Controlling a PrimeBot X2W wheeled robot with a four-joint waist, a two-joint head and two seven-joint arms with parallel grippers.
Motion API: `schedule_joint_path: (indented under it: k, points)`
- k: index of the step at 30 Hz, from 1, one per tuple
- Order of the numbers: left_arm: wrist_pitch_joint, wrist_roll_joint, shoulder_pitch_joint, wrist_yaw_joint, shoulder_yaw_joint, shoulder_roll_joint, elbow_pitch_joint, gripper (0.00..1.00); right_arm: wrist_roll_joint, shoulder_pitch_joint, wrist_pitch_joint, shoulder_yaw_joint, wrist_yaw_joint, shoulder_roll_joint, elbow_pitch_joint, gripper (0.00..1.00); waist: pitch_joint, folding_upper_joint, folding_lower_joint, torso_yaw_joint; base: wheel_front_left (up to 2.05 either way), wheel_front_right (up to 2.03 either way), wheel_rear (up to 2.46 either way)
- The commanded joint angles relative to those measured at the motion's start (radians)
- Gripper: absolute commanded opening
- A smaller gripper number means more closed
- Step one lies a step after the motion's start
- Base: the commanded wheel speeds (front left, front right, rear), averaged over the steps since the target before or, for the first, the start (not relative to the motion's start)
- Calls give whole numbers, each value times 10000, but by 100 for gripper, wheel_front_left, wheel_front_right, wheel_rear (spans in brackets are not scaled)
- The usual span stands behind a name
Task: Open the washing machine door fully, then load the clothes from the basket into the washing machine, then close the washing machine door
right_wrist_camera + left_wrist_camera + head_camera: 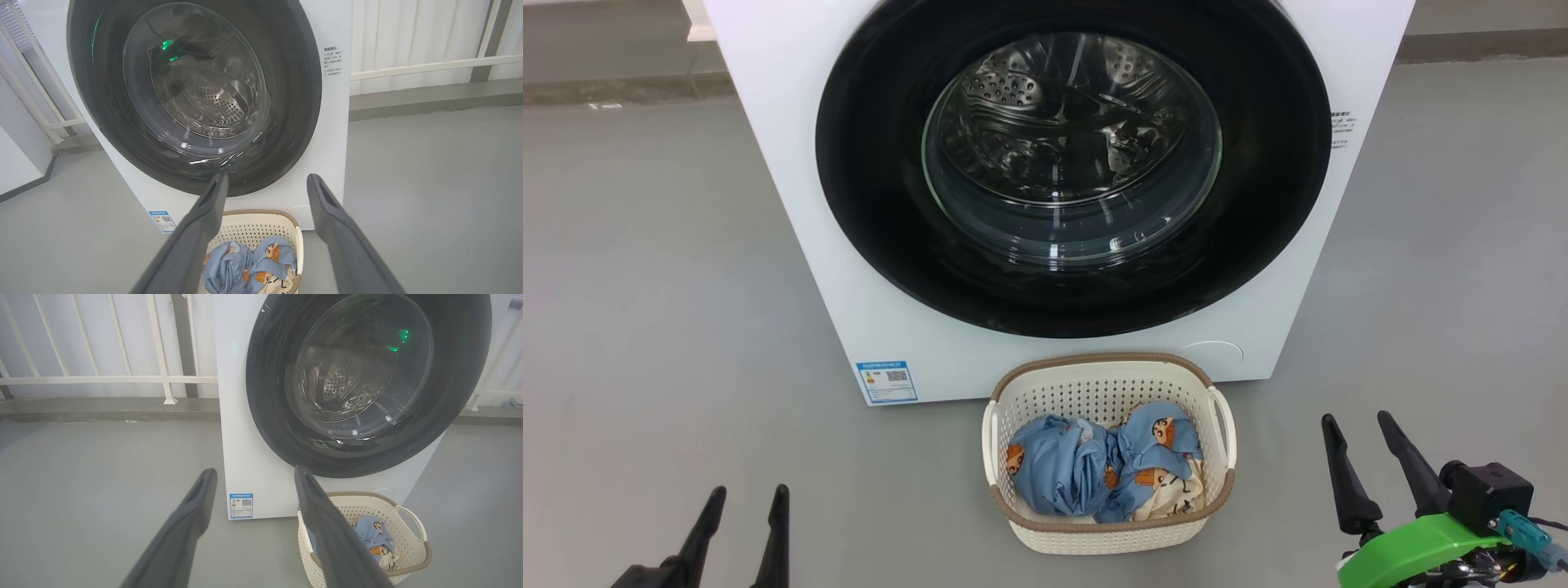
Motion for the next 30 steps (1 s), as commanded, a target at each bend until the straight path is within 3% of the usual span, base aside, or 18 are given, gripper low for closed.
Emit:
schedule_joint_path:
  k: [1,12,30]
  points:
    - [-134,-34,-418,-21,368,178,-124,100,-77,-80,-136,164,46,-101,-259,100,-1,0,0,-2,0,0,0]
    - [-134,400,-544,59,498,159,-92,100,-90,-75,-136,157,46,-9,-328,100,120,0,0,-17,40,40,-80]
    - [-134,332,-645,20,665,113,-8,100,-141,-162,-136,195,46,36,-288,100,240,0,0,-65,119,119,-237]
